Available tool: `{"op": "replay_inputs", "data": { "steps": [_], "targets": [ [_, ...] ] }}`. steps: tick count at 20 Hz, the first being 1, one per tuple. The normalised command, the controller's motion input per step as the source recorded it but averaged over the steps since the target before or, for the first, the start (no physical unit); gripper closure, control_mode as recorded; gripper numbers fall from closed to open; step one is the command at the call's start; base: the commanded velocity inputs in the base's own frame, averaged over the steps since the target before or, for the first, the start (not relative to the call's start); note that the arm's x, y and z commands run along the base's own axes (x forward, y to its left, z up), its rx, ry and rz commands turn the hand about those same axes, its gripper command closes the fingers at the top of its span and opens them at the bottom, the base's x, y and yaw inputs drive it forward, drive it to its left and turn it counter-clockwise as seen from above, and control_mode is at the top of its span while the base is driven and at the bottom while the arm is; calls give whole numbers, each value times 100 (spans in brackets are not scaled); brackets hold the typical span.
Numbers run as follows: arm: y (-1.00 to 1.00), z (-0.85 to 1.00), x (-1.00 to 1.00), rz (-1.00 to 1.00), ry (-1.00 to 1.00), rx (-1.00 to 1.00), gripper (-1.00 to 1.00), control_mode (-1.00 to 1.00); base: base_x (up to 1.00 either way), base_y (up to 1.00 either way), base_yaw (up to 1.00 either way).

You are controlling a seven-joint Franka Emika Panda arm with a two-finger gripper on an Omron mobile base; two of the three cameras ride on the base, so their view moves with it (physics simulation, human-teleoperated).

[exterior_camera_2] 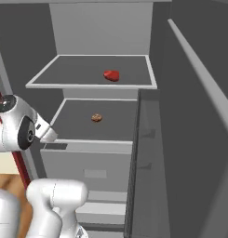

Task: Place one mushroom and one steak in each tupperware on the nearby counter, to pack two identical lunches.

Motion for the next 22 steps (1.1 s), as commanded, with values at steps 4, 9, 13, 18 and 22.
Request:
{"op": "replay_inputs", "data": {
  "steps": [4, 9, 13, 18, 22],
  "targets": [
    [1, 95, -100, -10, 0, 0, 100, -100, 0, 0, 0],
    [3, 15, -20, -3, 0, 0, 100, 100, -80, 36, -27],
    [0, 0, 0, 0, 0, 0, 100, 100, -100, 41, -75],
    [0, 0, 0, 0, 0, 0, 100, 100, -85, 25, -87],
    [0, 0, 0, 0, 0, 0, 100, 100, -75, 16, -91]
  ]
}}
